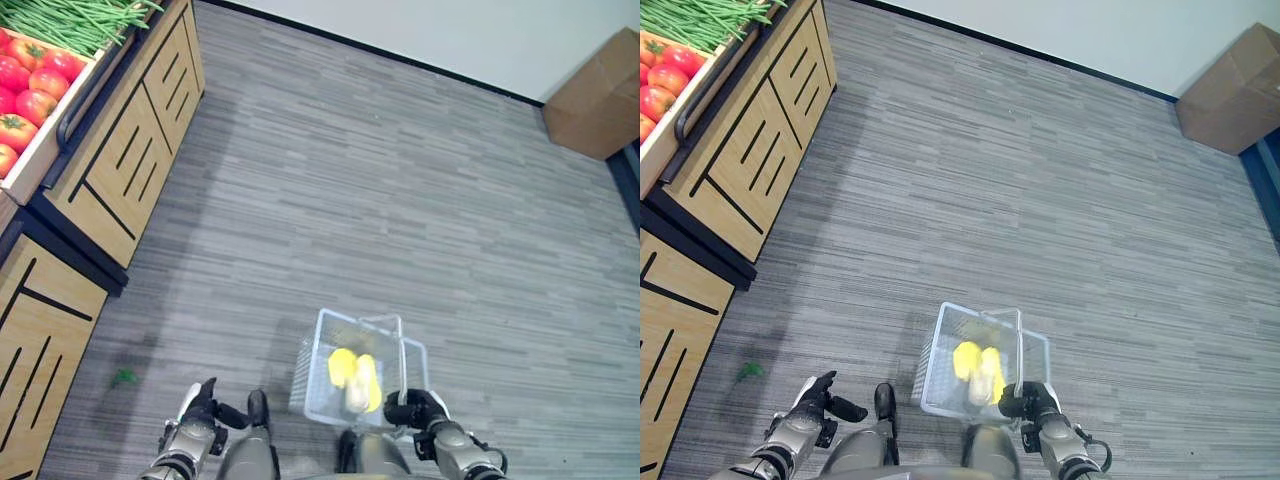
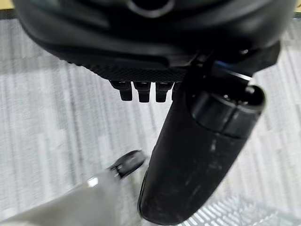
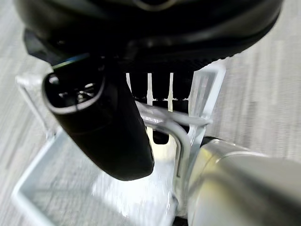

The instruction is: Get the vegetables into the basket

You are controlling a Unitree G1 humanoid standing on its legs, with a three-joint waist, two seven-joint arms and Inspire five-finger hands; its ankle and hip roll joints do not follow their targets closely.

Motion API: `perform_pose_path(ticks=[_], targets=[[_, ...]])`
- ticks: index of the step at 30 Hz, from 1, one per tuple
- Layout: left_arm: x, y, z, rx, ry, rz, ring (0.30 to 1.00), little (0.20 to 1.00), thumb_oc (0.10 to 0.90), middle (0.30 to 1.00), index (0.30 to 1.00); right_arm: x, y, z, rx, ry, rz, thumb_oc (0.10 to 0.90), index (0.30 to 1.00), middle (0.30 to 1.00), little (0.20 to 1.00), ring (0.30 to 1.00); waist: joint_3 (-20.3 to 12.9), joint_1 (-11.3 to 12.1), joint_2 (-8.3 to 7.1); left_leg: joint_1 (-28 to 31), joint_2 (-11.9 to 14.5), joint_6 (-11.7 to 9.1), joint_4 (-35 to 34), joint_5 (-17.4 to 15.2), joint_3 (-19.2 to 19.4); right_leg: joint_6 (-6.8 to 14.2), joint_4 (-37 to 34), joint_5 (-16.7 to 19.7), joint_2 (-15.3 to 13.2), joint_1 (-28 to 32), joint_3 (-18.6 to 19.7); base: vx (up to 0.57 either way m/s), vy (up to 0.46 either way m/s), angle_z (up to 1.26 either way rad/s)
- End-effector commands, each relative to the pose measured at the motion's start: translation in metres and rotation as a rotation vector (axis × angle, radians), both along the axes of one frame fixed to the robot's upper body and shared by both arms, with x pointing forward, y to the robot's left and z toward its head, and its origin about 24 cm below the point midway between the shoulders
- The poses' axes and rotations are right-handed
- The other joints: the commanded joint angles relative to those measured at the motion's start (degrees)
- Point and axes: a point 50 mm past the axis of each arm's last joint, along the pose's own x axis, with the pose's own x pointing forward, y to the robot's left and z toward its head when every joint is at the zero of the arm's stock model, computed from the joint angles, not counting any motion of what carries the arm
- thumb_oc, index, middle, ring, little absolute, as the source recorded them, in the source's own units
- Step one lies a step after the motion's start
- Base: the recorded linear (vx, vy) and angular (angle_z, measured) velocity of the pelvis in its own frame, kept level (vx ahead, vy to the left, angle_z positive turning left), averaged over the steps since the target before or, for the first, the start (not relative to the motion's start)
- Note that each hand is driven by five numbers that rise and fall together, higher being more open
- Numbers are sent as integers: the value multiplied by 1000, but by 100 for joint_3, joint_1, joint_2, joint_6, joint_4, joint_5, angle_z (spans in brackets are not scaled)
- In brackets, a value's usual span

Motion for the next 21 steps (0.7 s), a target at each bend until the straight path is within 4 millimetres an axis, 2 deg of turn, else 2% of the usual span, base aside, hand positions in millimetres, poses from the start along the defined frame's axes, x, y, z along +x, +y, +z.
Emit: perform_pose_path(ticks=[1,5,9,10,12,13,14,16,21], targets=[[13,2,9,2,-78,10,1000,1000,900,1000,1000,-7,-32,2,-90,24,-52,400,300,300,300,300,374,-68,87,534,233,-695,45,-460,-102,97,-819,1512,159,-107,125,272,-24,35],[10,1,6,3,-58,5,1000,1000,900,1000,1000,-18,-34,-1,-92,51,-68,400,300,300,300,300,450,-332,109,985,144,-746,45,-714,-456,199,-1282,1795,411,-572,243,284,-44,44],[7,-1,4,-5,-48,9,1000,1000,900,1000,1000,-24,-34,-3,-91,65,-70,400,300,300,300,300,430,-412,129,1161,95,-747,45,-821,-638,199,-1255,1860,501,-608,272,201,-65,58],[5,-4,2,-11,-41,-1,1000,1000,900,1000,1000,-28,-35,-5,-93,76,-67,400,300,300,300,300,367,-455,157,1249,81,-767,45,-873,-811,136,-1175,1776,534,-524,292,224,-152,101],[5,-6,1,-16,-42,-2,1000,1000,900,1000,1000,-29,-36,-4,-95,76,-71,400,300,300,300,300,345,-456,151,1255,74,-769,45,-897,-838,79,-1154,1785,578,-492,337,146,-148,73],[4,-11,-1,-31,-33,-1,1000,1000,900,1000,1000,-29,-39,-4,-102,79,-76,400,300,300,300,300,253,-486,220,1318,181,-825,45,-897,-996,-64,-1086,1686,670,-419,345,117,-142,35],[4,-11,-1,-31,-33,0,1000,1000,900,1000,1000,-29,-39,-4,-102,79,-76,400,300,300,300,300,253,-494,227,1319,188,-827,45,-899,-1004,-67,-1085,1682,673,-416,334,205,-223,37],[2,-20,-4,-59,-23,-2,1000,1000,900,1000,1000,-26,-45,-2,-116,64,-82,400,300,300,300,300,135,-536,406,1406,404,-927,45,-856,-1197,-272,-921,1396,803,-330,197,218,-210,49],[4,-30,-5,-91,-33,-1,1000,1000,900,1000,1000,-25,-51,1,-126,54,-98,400,300,300,300,300,74,-571,533,1310,550,-1049,45,-703,-1325,-378,-968,1247,834,-176,-62,104,-140,39]])
